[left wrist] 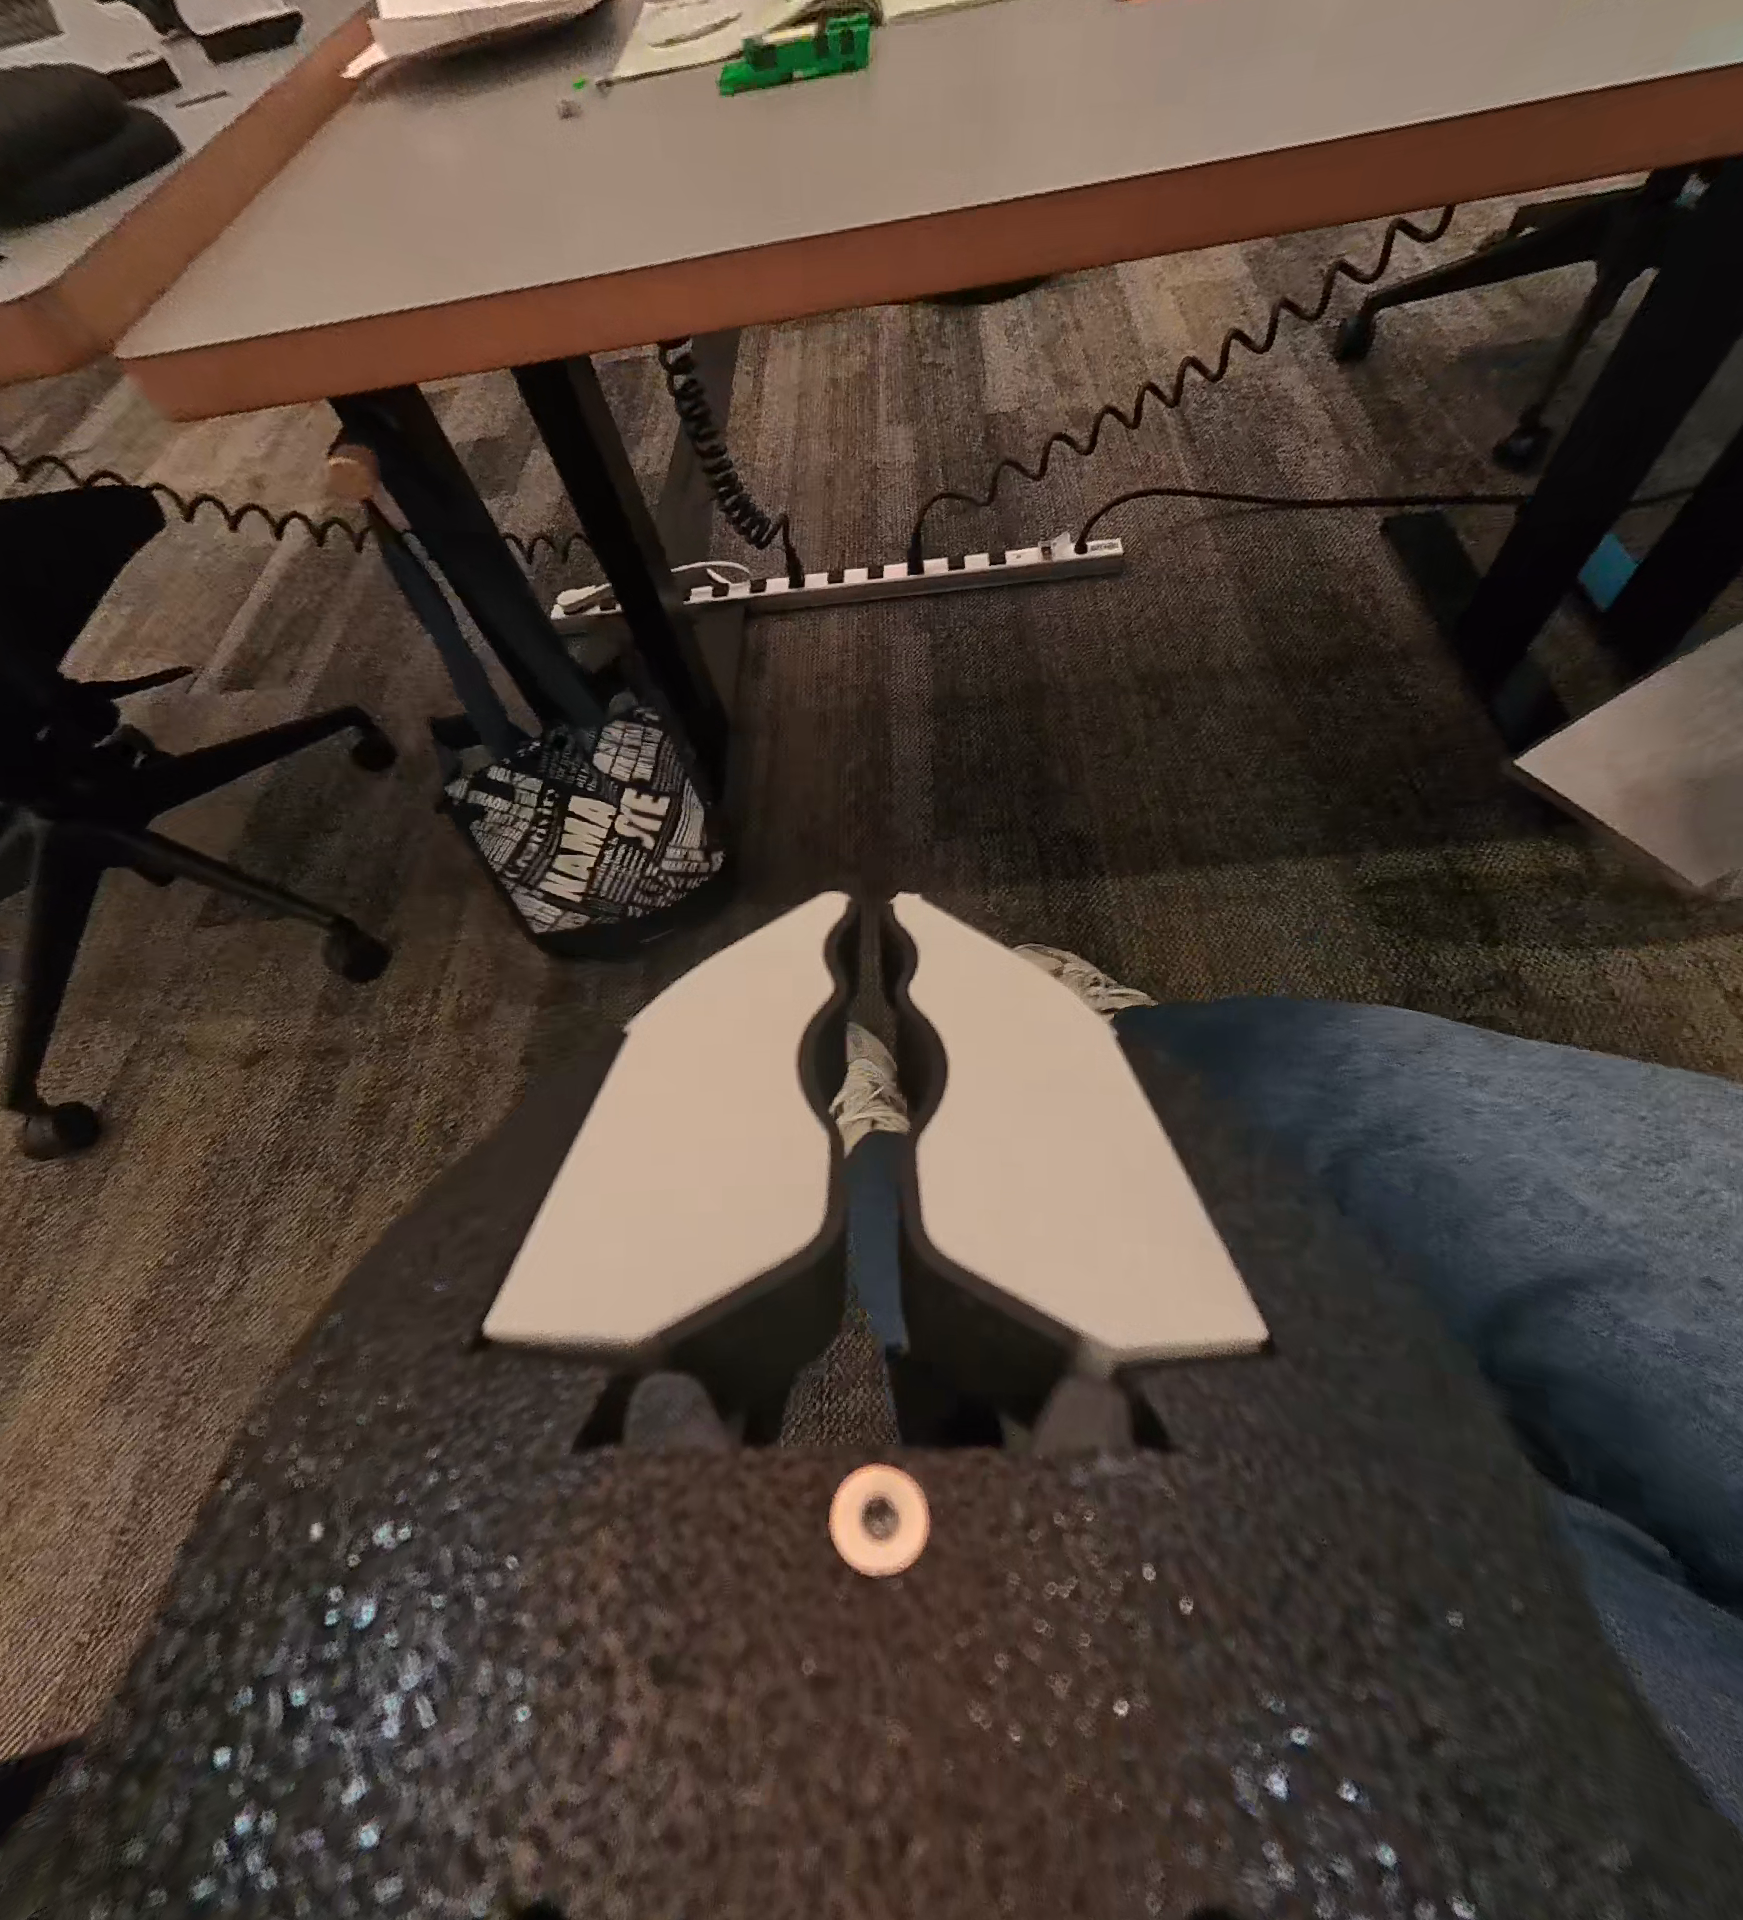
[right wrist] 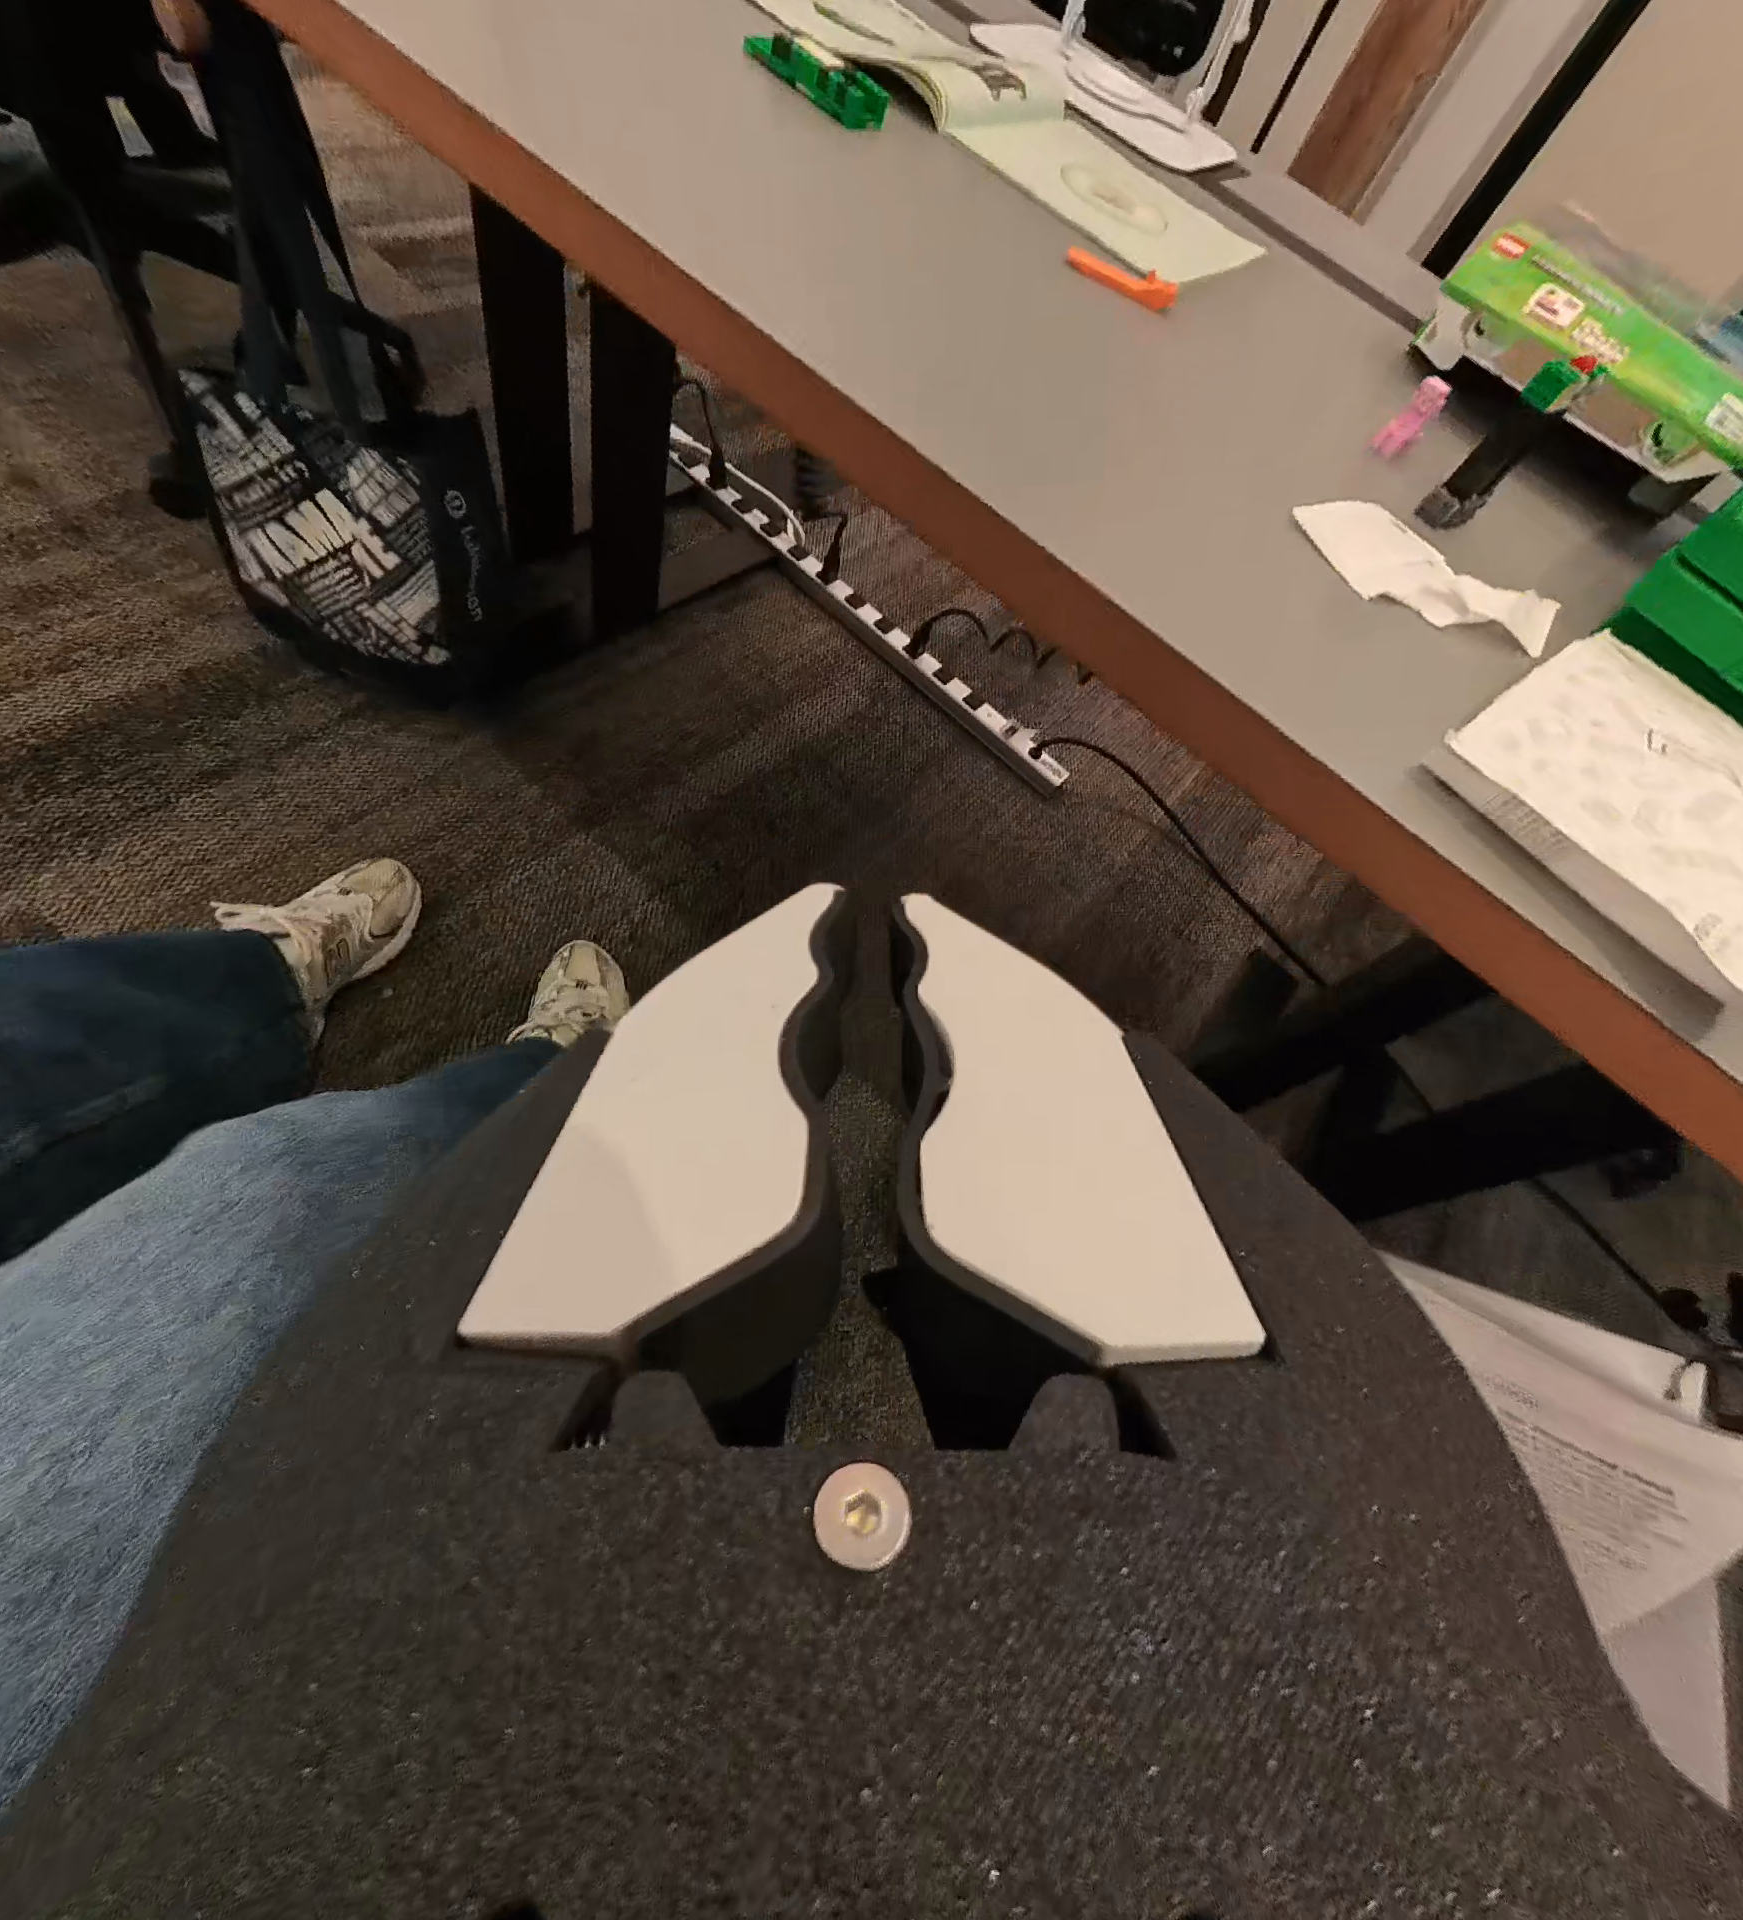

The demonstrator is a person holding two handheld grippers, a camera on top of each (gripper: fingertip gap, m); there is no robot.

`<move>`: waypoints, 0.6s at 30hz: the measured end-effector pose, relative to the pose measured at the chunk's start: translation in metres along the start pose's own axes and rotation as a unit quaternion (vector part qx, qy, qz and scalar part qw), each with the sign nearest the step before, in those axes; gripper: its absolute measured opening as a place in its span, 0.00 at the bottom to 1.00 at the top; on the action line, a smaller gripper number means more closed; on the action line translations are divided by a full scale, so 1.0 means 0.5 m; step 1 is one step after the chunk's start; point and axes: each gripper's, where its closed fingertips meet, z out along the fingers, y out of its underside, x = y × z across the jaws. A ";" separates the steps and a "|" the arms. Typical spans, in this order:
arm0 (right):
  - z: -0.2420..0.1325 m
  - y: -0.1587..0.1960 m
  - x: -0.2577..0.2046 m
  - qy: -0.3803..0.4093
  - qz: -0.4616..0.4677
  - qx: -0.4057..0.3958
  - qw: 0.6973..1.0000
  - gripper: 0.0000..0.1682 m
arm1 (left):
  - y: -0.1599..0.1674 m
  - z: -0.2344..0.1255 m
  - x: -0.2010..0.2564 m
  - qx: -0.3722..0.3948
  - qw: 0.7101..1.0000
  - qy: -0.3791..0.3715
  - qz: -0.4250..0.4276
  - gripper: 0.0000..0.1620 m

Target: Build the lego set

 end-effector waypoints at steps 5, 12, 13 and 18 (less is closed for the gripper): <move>-0.036 0.028 -0.033 -0.032 -0.004 -0.004 0.999 0.11 | 0.015 -0.075 -0.032 0.010 1.000 -0.022 -0.012 0.17; -0.039 0.033 -0.105 -0.105 0.017 0.015 0.994 0.35 | 0.051 -0.145 -0.046 0.014 0.998 -0.026 -0.049 0.49; -0.036 0.031 -0.116 -0.113 0.014 0.015 0.993 0.37 | 0.055 -0.150 -0.049 0.012 0.998 -0.035 -0.053 0.54; -0.015 0.003 -0.163 -0.143 -0.012 0.022 0.989 0.40 | 0.067 -0.179 -0.068 0.008 0.995 -0.084 -0.054 0.69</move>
